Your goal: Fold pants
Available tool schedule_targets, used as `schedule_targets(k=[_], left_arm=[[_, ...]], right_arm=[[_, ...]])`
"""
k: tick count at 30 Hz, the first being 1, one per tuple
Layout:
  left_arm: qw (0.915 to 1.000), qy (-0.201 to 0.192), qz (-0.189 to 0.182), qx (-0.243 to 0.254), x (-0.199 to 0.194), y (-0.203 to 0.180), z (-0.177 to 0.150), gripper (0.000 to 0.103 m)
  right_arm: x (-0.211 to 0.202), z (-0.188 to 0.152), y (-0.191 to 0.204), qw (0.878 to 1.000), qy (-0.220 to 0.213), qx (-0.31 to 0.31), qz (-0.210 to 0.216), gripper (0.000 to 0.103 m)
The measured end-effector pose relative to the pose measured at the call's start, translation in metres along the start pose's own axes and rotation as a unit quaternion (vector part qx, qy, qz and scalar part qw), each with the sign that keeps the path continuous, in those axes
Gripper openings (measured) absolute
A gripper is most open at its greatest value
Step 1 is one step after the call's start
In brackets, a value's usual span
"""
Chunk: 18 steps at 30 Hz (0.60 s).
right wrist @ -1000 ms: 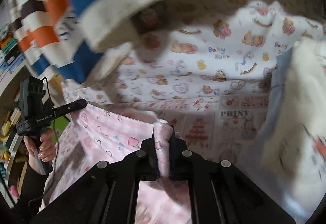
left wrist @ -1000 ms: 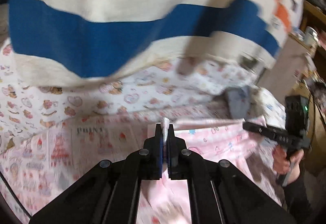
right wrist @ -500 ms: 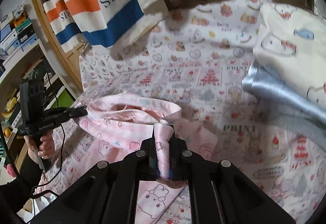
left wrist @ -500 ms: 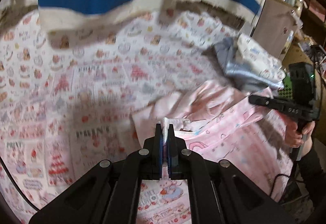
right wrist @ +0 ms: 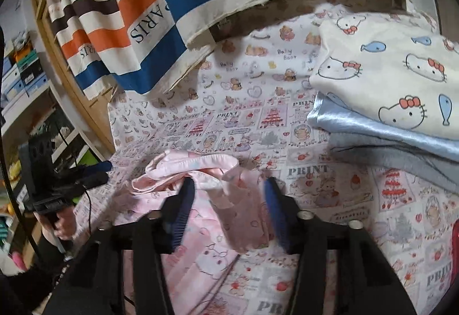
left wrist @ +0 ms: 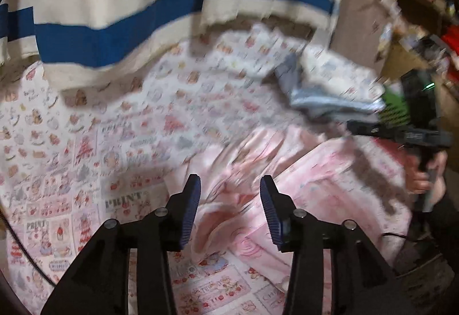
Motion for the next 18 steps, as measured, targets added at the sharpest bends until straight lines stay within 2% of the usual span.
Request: schedule_targets(k=[2, 4, 5, 6, 8, 12, 17, 18], left_arm=[[0.9997, 0.025, -0.004, -0.004, 0.016, -0.001, -0.004, 0.042], [0.9991, 0.040, 0.005, -0.011, 0.027, 0.001, -0.010, 0.042], [0.9988, 0.044, 0.010, -0.016, 0.030, 0.002, -0.014, 0.030], [0.9987, 0.047, 0.010, -0.020, 0.031, 0.004, -0.018, 0.002], [0.9985, 0.051, -0.005, -0.020, 0.028, 0.003, -0.025, 0.002], [0.9992, 0.034, 0.020, -0.003, 0.010, -0.001, -0.037, 0.001], [0.9986, 0.047, 0.022, -0.004, 0.009, 0.001, -0.051, 0.002], [0.9985, 0.047, 0.028, -0.003, 0.009, 0.001, -0.053, 0.010]], right_arm=[[0.009, -0.004, 0.007, 1.000, 0.016, -0.013, 0.003, 0.044], [0.019, -0.012, 0.013, 0.999, 0.033, -0.033, -0.016, 0.027], [0.021, -0.017, 0.015, 0.998, 0.040, -0.044, -0.026, 0.004], [0.022, -0.021, 0.017, 0.997, 0.041, -0.049, -0.030, 0.004], [0.018, -0.029, 0.019, 0.997, 0.041, -0.063, -0.032, 0.004], [0.011, -0.051, 0.023, 0.994, 0.061, -0.082, -0.039, 0.004], [0.012, -0.073, 0.026, 0.991, 0.086, -0.086, -0.050, 0.004], [0.012, -0.075, 0.026, 0.991, 0.085, -0.085, -0.056, 0.004]])
Point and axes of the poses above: each gripper's, at about its wrist camera, not at the fingertips, and x roughly the way its jaws point, y to its left, z to its top, the point moved 4 cm from there along x, roughly the way its jaws point, and after that the axes turned 11 degrees about y, right-handed, at the moved point
